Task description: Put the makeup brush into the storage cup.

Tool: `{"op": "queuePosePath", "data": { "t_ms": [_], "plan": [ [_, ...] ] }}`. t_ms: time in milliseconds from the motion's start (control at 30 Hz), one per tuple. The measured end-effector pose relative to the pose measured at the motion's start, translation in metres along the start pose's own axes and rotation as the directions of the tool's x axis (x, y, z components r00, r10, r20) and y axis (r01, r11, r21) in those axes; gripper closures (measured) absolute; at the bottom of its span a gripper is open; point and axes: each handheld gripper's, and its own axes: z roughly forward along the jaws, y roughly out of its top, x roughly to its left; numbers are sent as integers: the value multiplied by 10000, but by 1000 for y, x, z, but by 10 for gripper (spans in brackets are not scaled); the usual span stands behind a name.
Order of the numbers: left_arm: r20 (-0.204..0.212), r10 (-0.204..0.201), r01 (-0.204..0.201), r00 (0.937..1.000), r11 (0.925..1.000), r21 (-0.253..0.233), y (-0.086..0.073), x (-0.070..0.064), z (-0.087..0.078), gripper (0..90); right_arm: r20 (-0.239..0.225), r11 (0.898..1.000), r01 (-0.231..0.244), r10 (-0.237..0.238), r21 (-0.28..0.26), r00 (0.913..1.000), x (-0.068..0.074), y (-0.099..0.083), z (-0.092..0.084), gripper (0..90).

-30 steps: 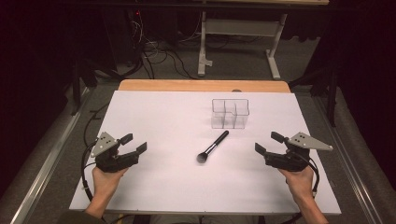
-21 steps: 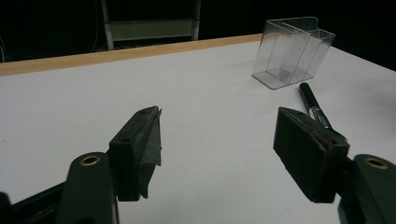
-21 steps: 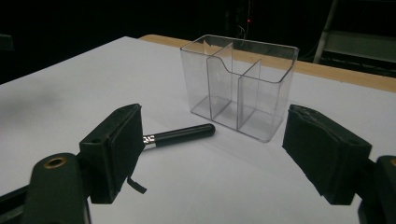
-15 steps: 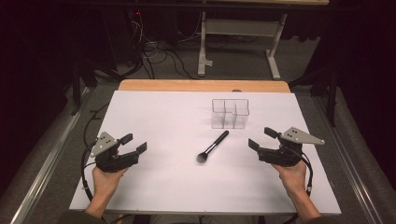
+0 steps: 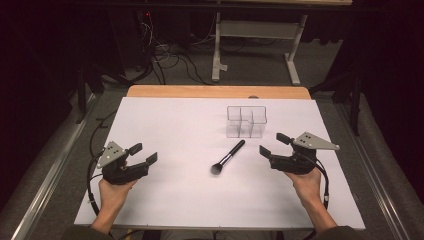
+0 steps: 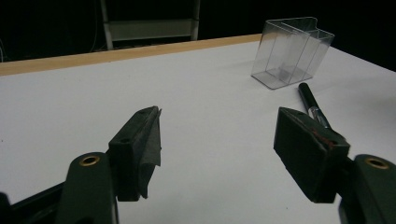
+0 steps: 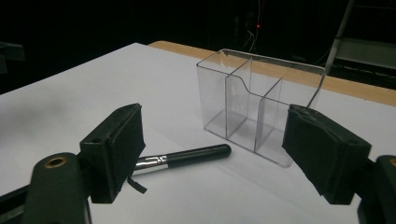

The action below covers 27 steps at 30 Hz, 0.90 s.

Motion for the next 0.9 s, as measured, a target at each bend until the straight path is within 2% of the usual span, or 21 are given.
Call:
{"op": "queuePosePath", "data": {
  "t_ms": [900],
  "plan": [
    [2,18,-18,10000,10000,-18,0,0,0,315,-435,9996,252,-245,151,9988,16,13,32,221]
  ]
}}
